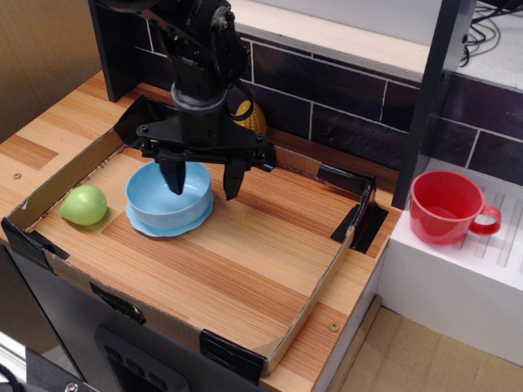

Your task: Take bowl off plate

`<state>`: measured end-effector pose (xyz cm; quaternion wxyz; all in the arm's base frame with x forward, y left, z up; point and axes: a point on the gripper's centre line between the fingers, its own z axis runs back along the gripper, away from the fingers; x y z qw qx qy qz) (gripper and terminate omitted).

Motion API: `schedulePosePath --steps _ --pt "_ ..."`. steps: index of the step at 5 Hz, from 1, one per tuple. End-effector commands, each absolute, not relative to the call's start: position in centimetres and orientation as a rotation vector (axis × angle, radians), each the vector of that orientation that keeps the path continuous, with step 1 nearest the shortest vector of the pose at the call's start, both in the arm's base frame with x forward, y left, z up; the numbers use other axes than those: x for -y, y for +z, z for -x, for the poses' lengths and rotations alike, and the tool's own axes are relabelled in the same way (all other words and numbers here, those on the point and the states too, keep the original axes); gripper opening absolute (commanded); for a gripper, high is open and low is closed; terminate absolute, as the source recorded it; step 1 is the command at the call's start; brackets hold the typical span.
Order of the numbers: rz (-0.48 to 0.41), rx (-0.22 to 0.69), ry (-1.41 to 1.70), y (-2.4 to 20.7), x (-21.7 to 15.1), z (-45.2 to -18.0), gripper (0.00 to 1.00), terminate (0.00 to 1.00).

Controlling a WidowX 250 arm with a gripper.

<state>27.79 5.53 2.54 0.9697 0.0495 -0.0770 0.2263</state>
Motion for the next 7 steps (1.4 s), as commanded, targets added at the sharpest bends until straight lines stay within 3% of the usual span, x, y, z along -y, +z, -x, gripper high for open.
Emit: schedulePosePath --steps 1,2,4,7 --pt "-0.109 0.188 0.463 2.6 -5.9 -28.2 0.00 0.00" --pt "-0.110 0.185 0.472 2.5 -6.1 -28.2 0.00 0.00" --pt "-0.059 0.204 0.448 6.8 -5.0 -27.4 0.00 0.00" --pt "-0.015 0.137 0.402 5.5 1.7 -24.2 0.00 0.00"
